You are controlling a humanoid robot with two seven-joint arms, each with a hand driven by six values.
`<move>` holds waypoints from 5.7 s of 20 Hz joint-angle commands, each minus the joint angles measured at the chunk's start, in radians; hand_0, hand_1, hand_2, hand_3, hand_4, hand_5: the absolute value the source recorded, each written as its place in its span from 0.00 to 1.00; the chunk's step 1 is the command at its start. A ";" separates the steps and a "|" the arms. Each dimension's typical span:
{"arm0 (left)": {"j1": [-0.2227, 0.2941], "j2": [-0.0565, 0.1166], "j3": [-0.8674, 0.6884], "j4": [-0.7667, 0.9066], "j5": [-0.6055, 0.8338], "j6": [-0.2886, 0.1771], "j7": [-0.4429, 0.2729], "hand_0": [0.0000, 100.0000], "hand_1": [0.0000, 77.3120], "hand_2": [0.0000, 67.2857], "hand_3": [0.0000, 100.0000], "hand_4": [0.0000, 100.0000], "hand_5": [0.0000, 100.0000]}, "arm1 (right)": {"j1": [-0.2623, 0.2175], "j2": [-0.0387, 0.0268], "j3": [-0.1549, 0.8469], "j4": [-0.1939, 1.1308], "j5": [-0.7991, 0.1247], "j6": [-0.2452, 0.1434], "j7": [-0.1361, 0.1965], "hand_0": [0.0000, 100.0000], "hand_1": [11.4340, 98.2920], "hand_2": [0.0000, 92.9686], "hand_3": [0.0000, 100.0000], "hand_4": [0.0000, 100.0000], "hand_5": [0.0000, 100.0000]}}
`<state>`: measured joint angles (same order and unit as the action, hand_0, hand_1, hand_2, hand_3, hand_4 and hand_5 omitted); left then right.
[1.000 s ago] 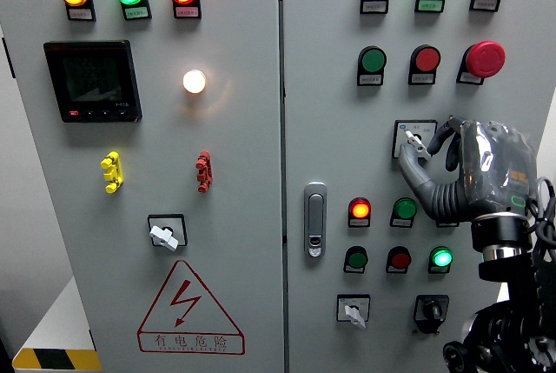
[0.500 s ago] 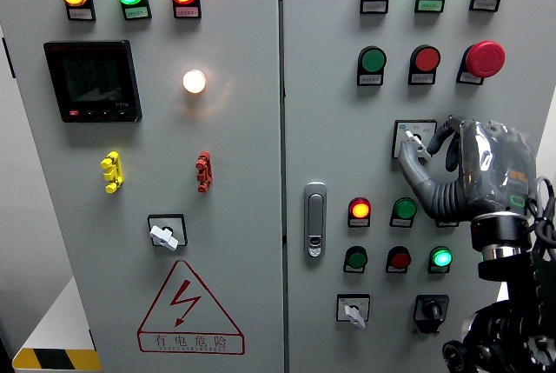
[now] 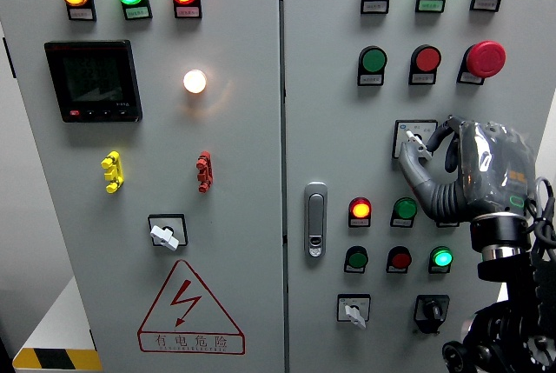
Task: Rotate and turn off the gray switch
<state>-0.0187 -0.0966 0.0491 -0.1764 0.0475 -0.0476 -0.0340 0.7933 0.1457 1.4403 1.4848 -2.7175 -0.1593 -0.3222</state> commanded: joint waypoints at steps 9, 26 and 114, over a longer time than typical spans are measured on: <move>0.000 0.000 0.000 0.000 0.000 0.000 0.000 0.00 0.00 0.15 0.21 0.12 0.13 | 0.000 0.0000 0.000 0.000 -0.001 0.000 0.000 0.55 0.35 0.71 0.95 0.83 0.97; 0.000 0.000 0.000 0.000 0.000 0.000 0.000 0.00 0.00 0.15 0.21 0.12 0.13 | 0.001 0.0000 0.000 -0.001 -0.002 0.000 -0.005 0.59 0.31 0.78 0.97 0.83 0.97; -0.001 0.002 0.000 0.000 0.000 0.000 0.000 0.00 0.00 0.15 0.21 0.12 0.13 | -0.230 -0.0123 0.008 0.302 -0.027 -0.006 0.052 0.32 0.40 0.36 0.41 0.27 0.52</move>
<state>-0.0187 -0.0951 0.0491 -0.1764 0.0476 -0.0475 -0.0339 0.5783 0.1334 1.4451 1.7724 -2.7415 -0.1628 -0.2852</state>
